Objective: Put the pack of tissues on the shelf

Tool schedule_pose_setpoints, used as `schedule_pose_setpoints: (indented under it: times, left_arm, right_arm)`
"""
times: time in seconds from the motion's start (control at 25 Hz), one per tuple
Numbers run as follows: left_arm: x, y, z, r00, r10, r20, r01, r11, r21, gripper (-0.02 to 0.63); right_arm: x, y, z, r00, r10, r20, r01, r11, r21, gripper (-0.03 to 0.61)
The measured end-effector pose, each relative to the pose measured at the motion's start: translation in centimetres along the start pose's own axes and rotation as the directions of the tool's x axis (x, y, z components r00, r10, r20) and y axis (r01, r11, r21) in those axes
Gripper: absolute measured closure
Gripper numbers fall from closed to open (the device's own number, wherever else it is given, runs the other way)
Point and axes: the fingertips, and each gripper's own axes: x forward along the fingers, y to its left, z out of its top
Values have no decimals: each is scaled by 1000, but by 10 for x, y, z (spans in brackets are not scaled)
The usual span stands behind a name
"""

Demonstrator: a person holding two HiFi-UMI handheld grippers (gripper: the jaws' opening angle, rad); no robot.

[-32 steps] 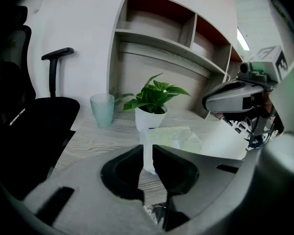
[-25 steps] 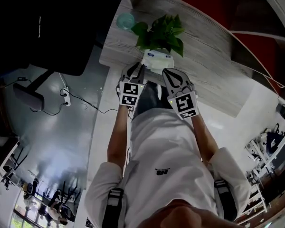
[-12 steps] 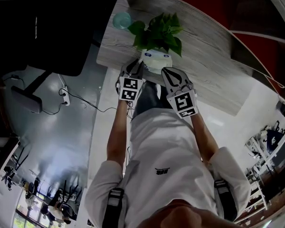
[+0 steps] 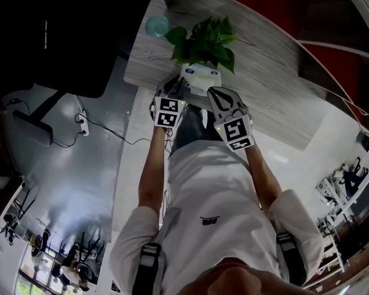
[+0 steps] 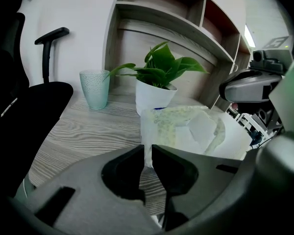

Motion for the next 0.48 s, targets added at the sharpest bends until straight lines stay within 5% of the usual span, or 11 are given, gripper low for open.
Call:
schedule_pose_setpoints:
  times: [0.48]
  left_arm:
    - [-10,4,4,1000,15,20,-15,1000,-20,568]
  right_arm:
    - [-3,0,1,1000,-13,8,13,1000,-6,551]
